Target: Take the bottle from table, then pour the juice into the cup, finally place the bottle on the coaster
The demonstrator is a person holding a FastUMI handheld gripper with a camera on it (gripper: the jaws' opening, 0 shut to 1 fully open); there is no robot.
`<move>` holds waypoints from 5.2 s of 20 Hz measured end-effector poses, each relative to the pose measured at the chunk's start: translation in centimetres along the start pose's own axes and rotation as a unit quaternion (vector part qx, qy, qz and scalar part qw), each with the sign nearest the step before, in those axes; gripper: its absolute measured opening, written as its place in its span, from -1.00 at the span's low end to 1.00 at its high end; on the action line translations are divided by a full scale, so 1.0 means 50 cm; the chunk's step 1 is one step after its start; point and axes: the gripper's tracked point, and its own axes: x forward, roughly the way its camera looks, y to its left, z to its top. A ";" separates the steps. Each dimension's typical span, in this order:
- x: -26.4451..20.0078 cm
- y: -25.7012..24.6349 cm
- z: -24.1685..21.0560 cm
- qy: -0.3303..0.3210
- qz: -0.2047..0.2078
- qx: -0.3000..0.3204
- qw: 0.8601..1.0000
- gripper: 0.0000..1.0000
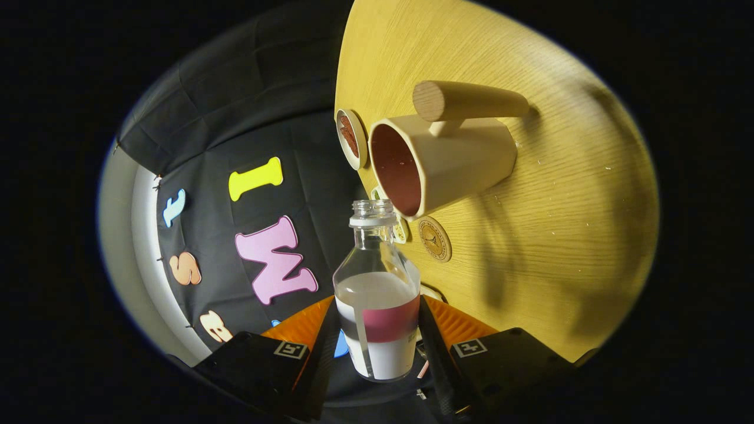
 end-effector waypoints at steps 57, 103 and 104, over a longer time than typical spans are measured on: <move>0.057 0.046 0.075 -0.028 -0.002 0.245 0.969 0.49; 0.031 0.178 -0.031 -0.202 -0.011 -0.699 0.686 0.48; 0.034 0.186 -0.045 -0.210 -0.010 -0.723 0.658 0.48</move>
